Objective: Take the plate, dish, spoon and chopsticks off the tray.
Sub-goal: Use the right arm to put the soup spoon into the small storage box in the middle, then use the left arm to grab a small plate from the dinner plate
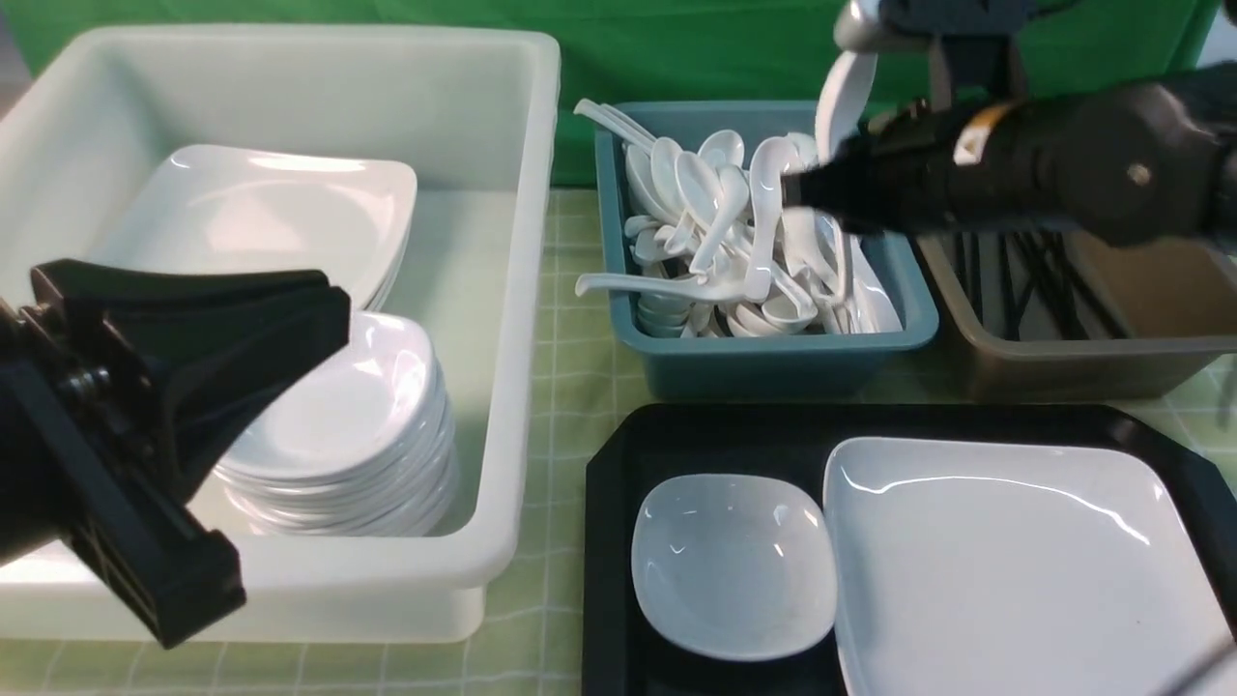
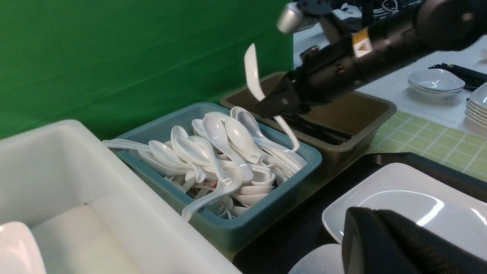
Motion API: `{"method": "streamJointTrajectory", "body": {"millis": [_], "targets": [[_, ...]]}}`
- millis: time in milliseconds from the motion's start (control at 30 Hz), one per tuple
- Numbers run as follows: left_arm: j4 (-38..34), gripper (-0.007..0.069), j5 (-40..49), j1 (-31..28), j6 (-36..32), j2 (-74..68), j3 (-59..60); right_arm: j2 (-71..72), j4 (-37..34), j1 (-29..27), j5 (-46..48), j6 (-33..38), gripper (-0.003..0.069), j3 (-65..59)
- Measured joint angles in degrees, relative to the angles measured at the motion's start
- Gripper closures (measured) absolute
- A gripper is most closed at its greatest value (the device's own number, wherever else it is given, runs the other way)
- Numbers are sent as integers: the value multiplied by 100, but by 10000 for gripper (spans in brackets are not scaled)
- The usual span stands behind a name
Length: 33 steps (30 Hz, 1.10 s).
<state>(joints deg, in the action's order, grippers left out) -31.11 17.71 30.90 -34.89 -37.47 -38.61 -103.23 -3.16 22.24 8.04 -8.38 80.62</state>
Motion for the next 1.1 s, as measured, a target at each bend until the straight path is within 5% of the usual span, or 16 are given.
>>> {"method": "streamJointTrajectory", "body": {"millis": [333, 567, 633, 767, 900, 1100], "targets": [[0, 601, 18, 0, 5, 0, 0, -1379, 0, 76, 4, -269, 492, 1688], [0, 601, 125, 0, 5, 0, 0, -1530, 8, 83, 276, -391, 262, 1890], [0, 601, 149, 0, 5, 0, 0, -1284, 22, 83, 894, 40, 209, 1905], [39, 601, 149, 0, 5, 0, 0, -649, 70, 83, 2289, 715, 256, 1905], [47, 601, 201, 0, 5, -6, 0, 392, 279, 89, 3684, 972, 454, 1402], [162, 600, 578, 0, 5, -177, 0, 1732, 397, 281, 4278, 644, 514, -495]]}}
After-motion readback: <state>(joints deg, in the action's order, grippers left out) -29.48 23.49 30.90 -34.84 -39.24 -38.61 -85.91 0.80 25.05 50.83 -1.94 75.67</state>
